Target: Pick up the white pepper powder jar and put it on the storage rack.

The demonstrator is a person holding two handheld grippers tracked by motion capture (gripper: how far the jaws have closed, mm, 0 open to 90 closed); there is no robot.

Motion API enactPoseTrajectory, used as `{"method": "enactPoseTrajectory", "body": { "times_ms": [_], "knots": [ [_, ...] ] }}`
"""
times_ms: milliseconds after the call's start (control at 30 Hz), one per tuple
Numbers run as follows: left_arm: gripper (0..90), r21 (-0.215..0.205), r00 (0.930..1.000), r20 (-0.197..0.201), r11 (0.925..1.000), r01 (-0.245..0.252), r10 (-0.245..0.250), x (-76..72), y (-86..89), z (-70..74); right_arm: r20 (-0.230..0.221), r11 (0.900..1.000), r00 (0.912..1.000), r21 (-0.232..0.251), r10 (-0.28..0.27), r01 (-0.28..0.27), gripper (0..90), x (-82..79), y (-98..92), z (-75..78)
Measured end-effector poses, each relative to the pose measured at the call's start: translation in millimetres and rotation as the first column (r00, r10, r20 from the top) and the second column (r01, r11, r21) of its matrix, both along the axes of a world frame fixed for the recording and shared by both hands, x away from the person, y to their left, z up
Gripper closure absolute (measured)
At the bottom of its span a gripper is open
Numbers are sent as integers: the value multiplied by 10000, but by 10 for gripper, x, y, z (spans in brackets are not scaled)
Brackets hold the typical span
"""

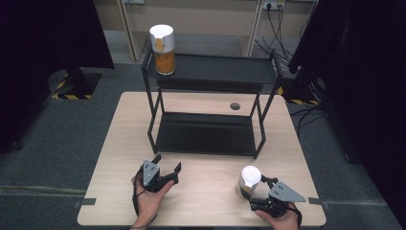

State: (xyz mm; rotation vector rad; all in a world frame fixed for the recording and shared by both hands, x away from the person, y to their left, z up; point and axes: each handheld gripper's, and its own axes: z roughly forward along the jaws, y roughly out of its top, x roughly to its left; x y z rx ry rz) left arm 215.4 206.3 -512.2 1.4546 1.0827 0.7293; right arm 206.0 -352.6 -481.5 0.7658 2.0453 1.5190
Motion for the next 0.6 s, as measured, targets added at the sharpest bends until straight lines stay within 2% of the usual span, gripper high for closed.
{"method": "enactPoseTrajectory", "body": {
  "times_ms": [167,467,600],
  "knots": [
    [136,11,10000,3,10000,-5,5,-1,-3,0,35,10000,10000,45,89,-89,301,18,-29,-20],
    [136,47,10000,19,10000,13,-13,-2,-4,1,0,10000,10000,-68,-23,23,304,-10,6,16],
    [136,27,10000,15,10000,15,-15,-1,-2,0,15,10000,10000,78,-58,58,304,-24,20,19]
  ]
}}
